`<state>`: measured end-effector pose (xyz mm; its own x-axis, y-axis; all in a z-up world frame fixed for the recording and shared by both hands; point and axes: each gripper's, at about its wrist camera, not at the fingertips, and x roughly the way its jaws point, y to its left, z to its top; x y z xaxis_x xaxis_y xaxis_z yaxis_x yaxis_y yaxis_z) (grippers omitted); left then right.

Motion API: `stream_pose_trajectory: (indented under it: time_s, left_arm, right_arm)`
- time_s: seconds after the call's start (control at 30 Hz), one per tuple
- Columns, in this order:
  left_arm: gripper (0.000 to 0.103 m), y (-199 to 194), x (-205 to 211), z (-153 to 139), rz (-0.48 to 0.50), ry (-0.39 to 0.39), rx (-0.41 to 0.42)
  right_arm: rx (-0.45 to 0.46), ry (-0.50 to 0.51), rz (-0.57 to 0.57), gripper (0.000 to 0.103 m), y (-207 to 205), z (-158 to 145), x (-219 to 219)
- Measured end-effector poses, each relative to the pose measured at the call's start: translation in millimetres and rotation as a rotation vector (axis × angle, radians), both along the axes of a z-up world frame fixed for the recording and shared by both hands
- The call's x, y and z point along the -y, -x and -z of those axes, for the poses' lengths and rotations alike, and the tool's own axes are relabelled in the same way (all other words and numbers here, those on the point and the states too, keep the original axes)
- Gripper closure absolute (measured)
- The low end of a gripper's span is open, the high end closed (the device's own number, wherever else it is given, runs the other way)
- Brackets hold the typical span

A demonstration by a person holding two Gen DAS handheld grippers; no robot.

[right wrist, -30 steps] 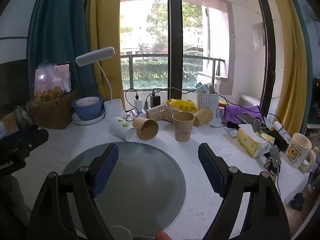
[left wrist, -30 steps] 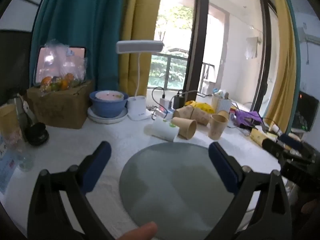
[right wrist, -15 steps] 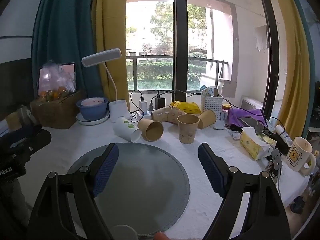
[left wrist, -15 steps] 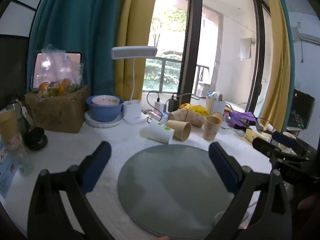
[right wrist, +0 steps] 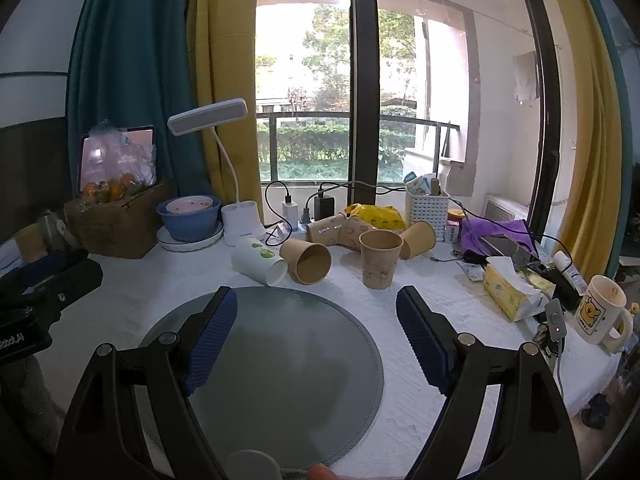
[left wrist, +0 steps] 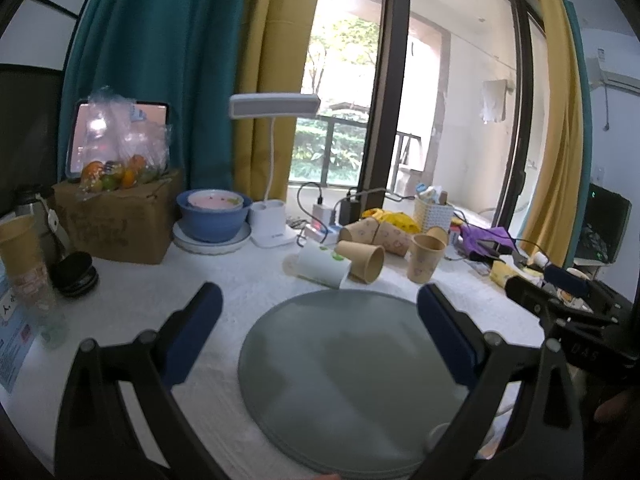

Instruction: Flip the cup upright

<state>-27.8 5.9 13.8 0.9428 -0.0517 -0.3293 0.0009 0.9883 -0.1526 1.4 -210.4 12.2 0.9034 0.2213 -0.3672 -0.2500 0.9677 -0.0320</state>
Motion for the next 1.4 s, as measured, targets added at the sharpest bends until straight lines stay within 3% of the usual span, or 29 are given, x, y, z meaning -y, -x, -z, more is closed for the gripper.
stream_pose_trajectory:
  time_s: [1.4]
  left_arm:
    - [0.004, -0.5, 0.2, -3.2, 0.002, -0.001, 0.006]
  right_arm:
    - [0.003, -0.006, -0.017, 0.019, 2.7, -2.0, -3.8]
